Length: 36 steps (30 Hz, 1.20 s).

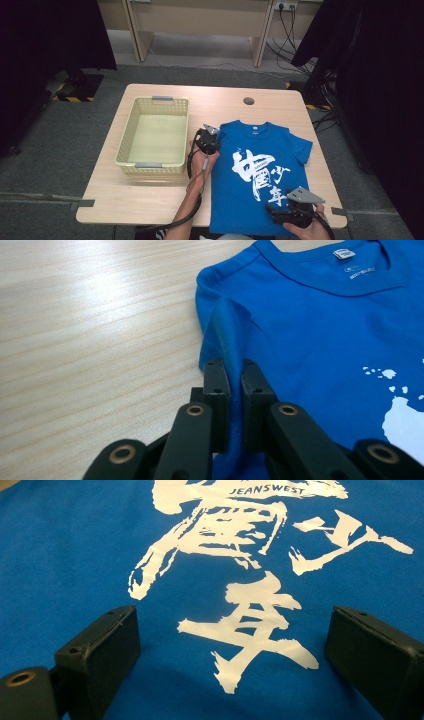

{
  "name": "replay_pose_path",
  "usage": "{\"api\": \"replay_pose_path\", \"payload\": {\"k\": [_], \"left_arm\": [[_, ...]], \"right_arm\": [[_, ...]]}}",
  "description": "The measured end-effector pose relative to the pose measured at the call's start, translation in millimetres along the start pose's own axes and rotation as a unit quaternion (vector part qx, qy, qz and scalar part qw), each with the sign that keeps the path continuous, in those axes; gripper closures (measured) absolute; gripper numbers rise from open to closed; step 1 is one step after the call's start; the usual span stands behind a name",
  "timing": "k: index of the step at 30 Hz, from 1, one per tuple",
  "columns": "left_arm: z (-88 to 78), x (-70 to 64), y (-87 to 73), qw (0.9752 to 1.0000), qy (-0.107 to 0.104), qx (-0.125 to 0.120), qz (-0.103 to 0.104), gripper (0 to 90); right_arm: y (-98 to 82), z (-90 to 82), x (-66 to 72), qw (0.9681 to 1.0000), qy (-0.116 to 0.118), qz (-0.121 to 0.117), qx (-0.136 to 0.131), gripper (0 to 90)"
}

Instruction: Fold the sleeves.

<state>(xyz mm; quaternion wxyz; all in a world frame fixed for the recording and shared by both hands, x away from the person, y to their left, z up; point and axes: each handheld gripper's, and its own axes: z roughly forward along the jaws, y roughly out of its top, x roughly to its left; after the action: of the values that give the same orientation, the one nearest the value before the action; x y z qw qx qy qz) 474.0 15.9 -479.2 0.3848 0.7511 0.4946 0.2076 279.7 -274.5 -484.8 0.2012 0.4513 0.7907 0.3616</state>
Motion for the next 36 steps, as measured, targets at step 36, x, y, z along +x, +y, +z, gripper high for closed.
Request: {"api": "replay_pose_path", "payload": {"k": [36], "left_arm": [[-12.7,-27.7,20.6,0.9967,-0.048,-0.01,0.064,82.8]], "right_arm": [[0.2,0.2,-0.5,1.0,0.002,-0.002,0.0,7.9]]}}
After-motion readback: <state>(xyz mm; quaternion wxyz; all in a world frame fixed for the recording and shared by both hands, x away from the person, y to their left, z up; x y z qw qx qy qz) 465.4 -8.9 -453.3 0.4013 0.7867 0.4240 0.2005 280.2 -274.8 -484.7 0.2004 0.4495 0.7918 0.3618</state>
